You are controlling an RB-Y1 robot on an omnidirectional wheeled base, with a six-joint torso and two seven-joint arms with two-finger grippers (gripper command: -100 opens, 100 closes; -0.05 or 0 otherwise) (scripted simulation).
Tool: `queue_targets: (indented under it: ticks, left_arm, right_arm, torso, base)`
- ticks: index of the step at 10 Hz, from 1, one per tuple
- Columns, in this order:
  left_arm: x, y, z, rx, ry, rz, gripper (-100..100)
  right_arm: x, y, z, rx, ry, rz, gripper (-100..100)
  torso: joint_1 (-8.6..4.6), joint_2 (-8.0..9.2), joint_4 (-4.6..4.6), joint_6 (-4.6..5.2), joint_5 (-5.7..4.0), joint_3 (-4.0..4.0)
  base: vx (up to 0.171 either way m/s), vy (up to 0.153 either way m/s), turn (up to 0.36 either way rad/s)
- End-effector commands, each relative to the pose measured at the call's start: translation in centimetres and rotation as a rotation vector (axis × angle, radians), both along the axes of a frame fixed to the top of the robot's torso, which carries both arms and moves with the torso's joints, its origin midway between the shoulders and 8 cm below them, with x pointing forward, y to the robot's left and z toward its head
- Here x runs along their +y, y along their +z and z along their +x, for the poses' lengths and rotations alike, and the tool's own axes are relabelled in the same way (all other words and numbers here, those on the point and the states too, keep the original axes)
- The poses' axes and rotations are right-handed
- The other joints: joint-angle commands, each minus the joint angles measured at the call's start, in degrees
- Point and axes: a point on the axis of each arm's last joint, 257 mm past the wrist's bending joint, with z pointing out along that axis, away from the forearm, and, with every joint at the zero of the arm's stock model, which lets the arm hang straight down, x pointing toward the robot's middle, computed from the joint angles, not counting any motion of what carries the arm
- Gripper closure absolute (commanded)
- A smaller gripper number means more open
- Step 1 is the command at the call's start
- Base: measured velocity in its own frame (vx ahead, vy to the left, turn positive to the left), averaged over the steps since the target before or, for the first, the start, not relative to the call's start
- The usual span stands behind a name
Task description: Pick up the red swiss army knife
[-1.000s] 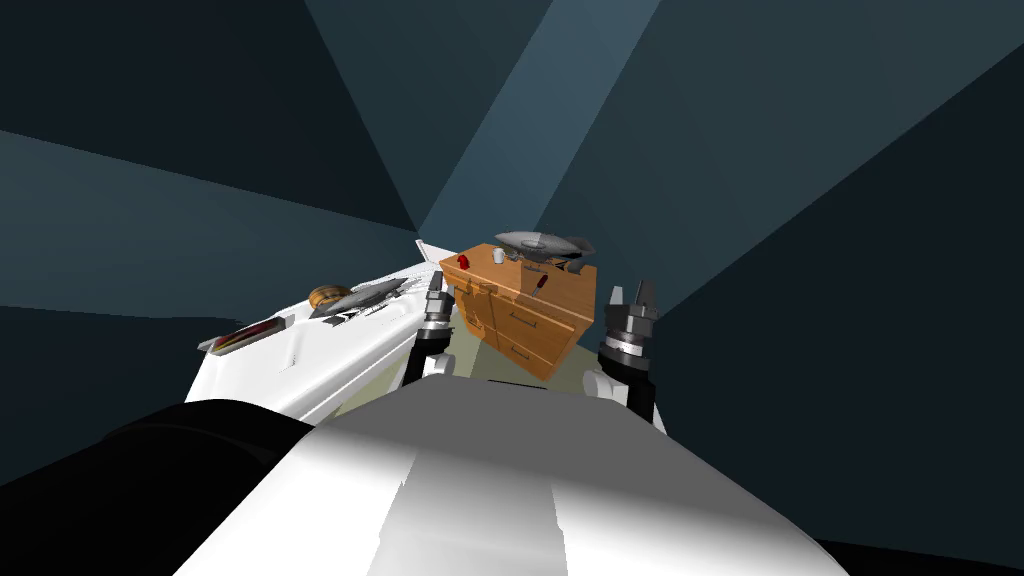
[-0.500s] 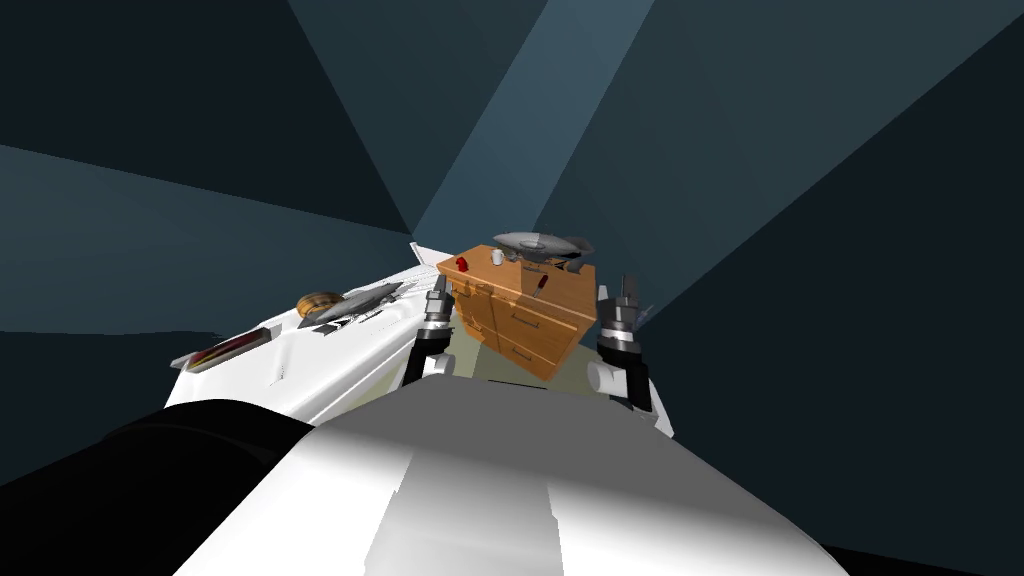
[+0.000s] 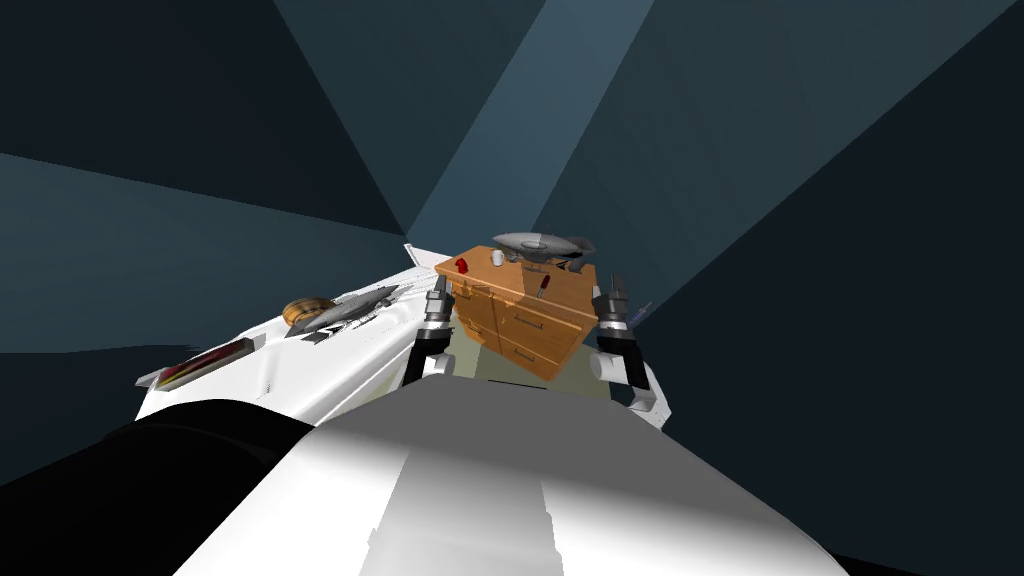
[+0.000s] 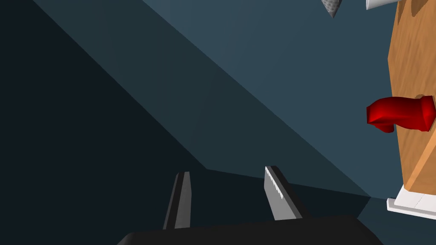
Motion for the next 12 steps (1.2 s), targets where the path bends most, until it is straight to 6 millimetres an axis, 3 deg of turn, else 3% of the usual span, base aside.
queue_targets:
  ticks: [1,4,8,12]
  left_arm:
    - [0.0,0.0,0.0,0.000,0.000,0.000,0]
    - [0.0,0.0,0.0,0.000,0.000,0.000,0]
    - [0.0,0.0,0.0,0.000,0.000,0.000,0]
    - [0.0,0.0,0.0,0.000,0.000,0.000,0]
  right_arm:
    - [0.0,-0.5,1.0,0.035,0.006,0.008,-100]
    - [-1.5,-1.9,4.1,0.109,0.019,0.036,-100]
    - [-2.5,-3.5,6.3,0.189,0.017,0.060,-100]
    - [-4.9,-5.4,9.8,0.299,0.003,0.117,-100]
  torso:
    - [0.00,0.00,0.00,0.00,0.00,0.00]
    - [-0.07,0.00,0.00,-0.01,-0.01,0.00]
    - [-0.02,0.01,0.00,-0.01,0.01,0.00]
    - [-0.07,-0.02,0.00,0.01,-0.01,-0.01]
  base:
    - [0.018,0.075,-0.042]
    - [0.018,0.076,-0.079]
    - [0.013,0.072,-0.055]
    - [0.017,0.071,-0.086]
